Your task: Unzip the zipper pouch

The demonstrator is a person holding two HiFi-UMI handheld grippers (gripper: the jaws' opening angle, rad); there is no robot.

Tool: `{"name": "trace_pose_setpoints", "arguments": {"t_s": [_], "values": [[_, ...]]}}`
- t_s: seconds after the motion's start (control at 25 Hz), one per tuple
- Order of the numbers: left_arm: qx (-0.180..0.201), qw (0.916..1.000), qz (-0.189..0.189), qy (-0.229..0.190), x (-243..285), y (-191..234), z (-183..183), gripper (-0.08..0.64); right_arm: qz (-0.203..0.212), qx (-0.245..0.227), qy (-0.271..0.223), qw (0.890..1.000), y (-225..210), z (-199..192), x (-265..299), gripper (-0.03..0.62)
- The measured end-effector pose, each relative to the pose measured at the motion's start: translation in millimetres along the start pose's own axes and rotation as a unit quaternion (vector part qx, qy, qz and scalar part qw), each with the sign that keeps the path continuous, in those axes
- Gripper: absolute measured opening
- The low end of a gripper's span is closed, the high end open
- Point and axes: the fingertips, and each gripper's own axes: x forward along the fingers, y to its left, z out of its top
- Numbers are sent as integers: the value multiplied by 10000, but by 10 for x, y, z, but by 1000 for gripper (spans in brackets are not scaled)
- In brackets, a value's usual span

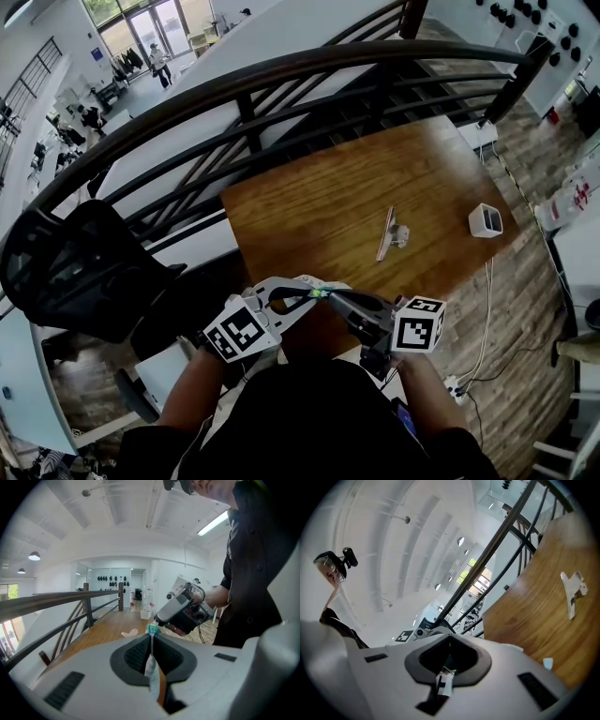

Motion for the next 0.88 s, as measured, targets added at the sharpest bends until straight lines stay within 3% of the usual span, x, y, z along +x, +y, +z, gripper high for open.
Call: {"name": "trace_pose_setpoints", "arguments": {"t_s": [0.28, 0.36, 0.52, 0.88], "values": [[133, 9998, 39, 118, 7, -19, -33, 20, -374, -201, 110, 9990, -153, -36, -68, 2], [10, 10000, 26, 19, -27, -3, -3, 18, -530, -259, 92, 9982, -242, -14, -156, 0], [-173, 9997, -73, -123, -52, -12, 38, 18, -463, -309, 90, 9984, -224, 1, -223, 0], [-27, 10000, 14, 7, -42, -21, -1, 18, -886, -545, 123, 9945, -360, -7, -267, 1]]}}
